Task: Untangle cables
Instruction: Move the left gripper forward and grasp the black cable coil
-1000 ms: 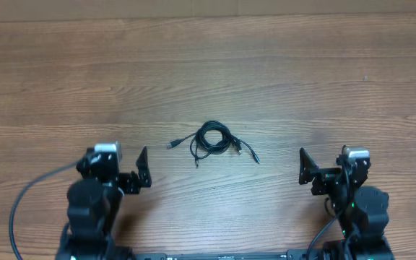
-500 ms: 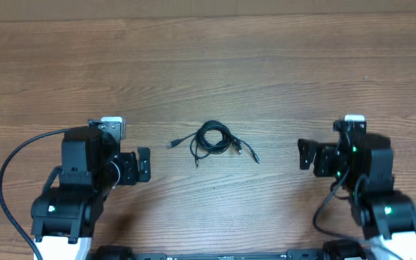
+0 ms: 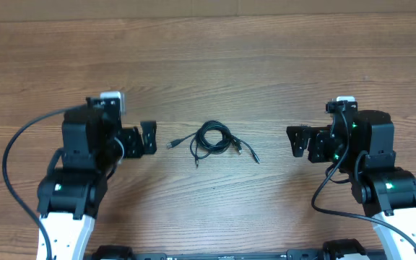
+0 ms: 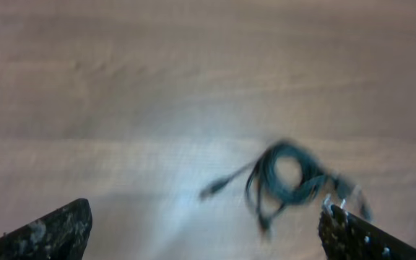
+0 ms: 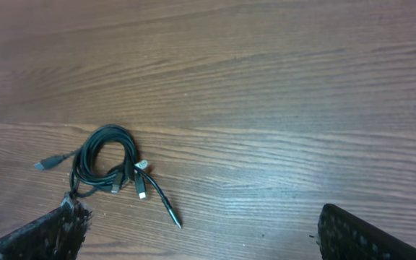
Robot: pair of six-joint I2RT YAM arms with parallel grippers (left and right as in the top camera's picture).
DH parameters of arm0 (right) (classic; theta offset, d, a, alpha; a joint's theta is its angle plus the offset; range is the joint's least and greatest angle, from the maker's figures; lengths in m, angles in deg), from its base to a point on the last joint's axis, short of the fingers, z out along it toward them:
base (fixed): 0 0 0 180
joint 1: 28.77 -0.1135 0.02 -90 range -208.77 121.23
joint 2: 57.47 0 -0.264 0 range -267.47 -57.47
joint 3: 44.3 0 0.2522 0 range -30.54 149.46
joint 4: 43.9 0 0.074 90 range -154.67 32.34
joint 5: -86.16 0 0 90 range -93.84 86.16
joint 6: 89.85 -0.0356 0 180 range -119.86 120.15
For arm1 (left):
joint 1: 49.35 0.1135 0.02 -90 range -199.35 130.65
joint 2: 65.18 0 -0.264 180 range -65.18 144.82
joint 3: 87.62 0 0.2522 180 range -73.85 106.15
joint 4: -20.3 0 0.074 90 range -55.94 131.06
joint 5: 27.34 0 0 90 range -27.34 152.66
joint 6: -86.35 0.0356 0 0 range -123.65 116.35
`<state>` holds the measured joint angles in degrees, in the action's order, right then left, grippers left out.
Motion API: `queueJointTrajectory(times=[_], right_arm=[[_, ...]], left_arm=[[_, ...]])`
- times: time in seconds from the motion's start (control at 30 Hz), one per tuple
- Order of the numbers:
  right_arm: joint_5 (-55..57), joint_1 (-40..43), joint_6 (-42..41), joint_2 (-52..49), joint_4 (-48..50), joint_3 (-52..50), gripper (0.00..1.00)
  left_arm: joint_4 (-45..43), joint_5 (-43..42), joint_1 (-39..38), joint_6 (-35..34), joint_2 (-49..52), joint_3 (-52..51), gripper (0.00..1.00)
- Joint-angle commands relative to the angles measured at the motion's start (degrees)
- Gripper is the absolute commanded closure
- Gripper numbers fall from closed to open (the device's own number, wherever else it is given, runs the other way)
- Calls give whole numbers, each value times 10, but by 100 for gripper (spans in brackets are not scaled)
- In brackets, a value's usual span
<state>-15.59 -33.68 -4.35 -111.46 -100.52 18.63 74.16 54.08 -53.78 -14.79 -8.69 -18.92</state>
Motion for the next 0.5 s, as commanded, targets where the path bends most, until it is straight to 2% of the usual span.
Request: queueJointTrajectory(times=[0.0, 0.17, 0.27, 0.47], right_arm=[[-10, 2, -2, 2, 12, 16, 0], [-10, 2, -2, 2, 18, 16, 0], [-10, 2, -2, 2, 18, 16, 0], [-10, 2, -2, 2, 18, 16, 0]], left_arm=[[-23, -20, -5, -31, 36, 16, 0], [-25, -10, -43, 0, 120, 44, 0], [-25, 26, -75, 24, 174, 60, 0], [-29, 45, -123, 35, 275, 63, 2]])
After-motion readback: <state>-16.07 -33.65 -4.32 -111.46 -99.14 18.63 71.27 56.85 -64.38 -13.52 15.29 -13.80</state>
